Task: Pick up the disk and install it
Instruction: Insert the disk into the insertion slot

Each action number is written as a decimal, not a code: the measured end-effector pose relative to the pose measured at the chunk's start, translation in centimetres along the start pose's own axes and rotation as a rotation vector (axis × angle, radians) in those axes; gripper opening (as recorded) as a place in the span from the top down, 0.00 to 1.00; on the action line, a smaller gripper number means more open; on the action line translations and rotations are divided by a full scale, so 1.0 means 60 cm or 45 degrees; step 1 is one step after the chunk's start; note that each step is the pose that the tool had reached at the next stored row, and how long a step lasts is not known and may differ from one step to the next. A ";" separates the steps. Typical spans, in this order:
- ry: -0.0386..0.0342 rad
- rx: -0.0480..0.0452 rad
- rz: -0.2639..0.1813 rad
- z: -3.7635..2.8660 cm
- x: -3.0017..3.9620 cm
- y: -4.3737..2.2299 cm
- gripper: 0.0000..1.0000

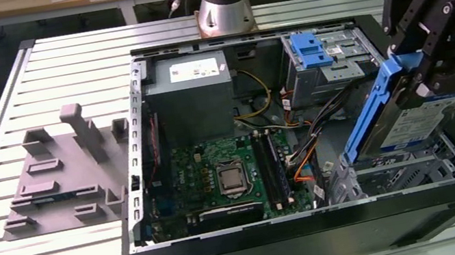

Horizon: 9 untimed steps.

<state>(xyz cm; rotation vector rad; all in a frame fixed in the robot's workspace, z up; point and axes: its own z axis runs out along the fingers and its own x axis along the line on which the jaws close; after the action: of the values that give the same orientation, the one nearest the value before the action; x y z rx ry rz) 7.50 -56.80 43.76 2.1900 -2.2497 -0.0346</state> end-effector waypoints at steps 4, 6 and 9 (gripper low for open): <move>0.0000 0.000 0.000 0.005 0.001 0.000 0.64; -0.0001 0.000 0.000 0.008 0.001 0.000 0.64; 0.0000 0.000 0.000 0.012 0.002 0.000 0.64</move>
<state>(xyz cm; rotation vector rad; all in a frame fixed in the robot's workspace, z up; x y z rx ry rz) 7.51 -56.89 43.03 2.1902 -2.2496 -0.0345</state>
